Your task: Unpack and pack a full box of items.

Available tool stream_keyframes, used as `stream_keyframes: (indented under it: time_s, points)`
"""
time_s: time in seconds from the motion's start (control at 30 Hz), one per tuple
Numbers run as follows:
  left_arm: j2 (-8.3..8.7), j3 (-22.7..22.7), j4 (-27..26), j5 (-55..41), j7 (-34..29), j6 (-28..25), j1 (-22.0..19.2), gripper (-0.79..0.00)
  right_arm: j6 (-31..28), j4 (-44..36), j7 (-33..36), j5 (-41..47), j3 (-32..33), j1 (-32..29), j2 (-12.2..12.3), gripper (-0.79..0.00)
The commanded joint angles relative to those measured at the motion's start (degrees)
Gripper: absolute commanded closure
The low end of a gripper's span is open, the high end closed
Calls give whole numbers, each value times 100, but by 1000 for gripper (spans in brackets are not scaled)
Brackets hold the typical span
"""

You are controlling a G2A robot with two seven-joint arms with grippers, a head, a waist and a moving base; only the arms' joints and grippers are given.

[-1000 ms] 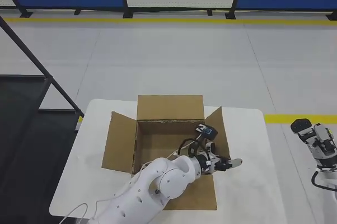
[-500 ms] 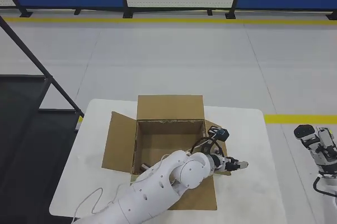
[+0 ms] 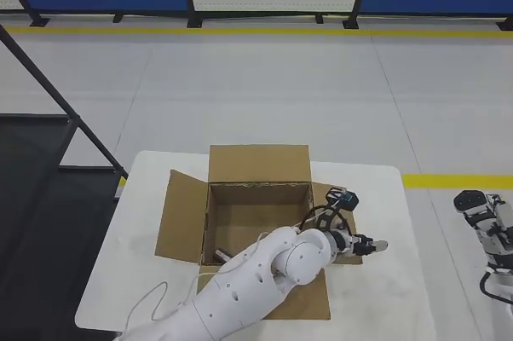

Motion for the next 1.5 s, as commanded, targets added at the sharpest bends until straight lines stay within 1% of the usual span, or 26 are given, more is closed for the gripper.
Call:
stream_keyframes:
  time_s: [0.0, 0.1, 0.17, 0.27, 0.3, 0.33, 0.4, 0.47, 0.5, 0.53, 0.57, 0.6, 0.63, 0.73, 0.93, 1.0, 1.13, 1.2, 1.3, 1.4, 1.47]
  points:
    - [106, -203, -480, 268, 155, 61, 215, -785, -40, -14, -45, 52, -44, 14, -4, -785]
    - [340, -595, -1455, 804, 202, 153, 701, -785, -10, -54, -109, -40, -77, 63, 1, -785]
    - [542, -974, -2175, 1264, 121, 225, 1155, -785, -54, -176, -145, -221, -172, 62, -6, -785]
    - [822, -1590, -3389, 1865, -125, 308, 1986, -785, -67, -374, -210, -473, -327, 47, -20, -785]
    - [878, -1729, -3659, 1979, -174, 298, 2184, -785, -60, -419, -220, -534, -360, 49, -22, -785]
    - [981, -2021, -4152, 2167, -264, 255, 2580, -785, -39, -503, -238, -662, -413, 61, -23, -785]
    - [1111, -2448, -4794, 2357, -337, 149, 3164, -785, 2, -641, -253, -835, -491, 86, -23, -785]
    - [1212, -2856, -5294, 2503, -287, 43, 3717, -785, 46, -781, -296, -975, -574, 115, -26, -785]
    - [1241, -2978, -5438, 2544, -262, -7, 3888, -785, 69, -827, -300, -1013, -607, 123, -27, -785]
    - [1289, -3207, -5713, 2585, -164, -68, 4237, -785, 121, -936, -241, -1061, -697, 138, -26, -785]
    - [1319, -3371, -5904, 2581, -61, -110, 4496, -785, 185, -1015, -103, -1060, -773, 149, -19, -785]
    - [1338, -3488, -6012, 2563, 17, -133, 4665, -785, 235, -1060, -4, -1094, -792, 160, -9, -785]
    - [1370, -3747, -6190, 2564, 223, -116, 5000, -785, 235, -1060, -4, -1094, -792, 160, -9, -785]
    - [1422, -4160, -6431, 2390, 540, -270, 5625, -785, 235, -1060, -4, -1094, -792, 160, -9, -785]
    - [1422, -4160, -6431, 2390, 540, -270, 5625, -785, 235, -1060, -4, -1094, -792, 160, -9, -785]
    - [1422, -4160, -6431, 2390, 540, -270, 5625, -785, 326, -1120, -71, -1126, -863, 138, -17, -785]
    - [1423, -4178, -6444, 2294, 639, -309, 5653, -785, 671, -1547, 156, -1777, -1320, 293, -21, -785]
    - [1425, -4300, -6456, 2133, 739, -250, 5740, -785, 843, -1687, 213, -2107, -1541, 403, -29, -785]
    - [1442, -4701, -6506, 1847, 971, -153, 6033, -785, 1081, -1827, 265, -2735, -1979, 677, -52, -785]
    - [1466, -5244, -6650, 1569, 1265, -151, 6511, -785, 1324, -1814, 300, -3285, -2494, 1066, -94, -785]
    - [1471, -5728, -6742, 1152, 1608, -207, 6935, -785, 1476, -1761, 358, -3634, -2924, 1424, -139, -785]
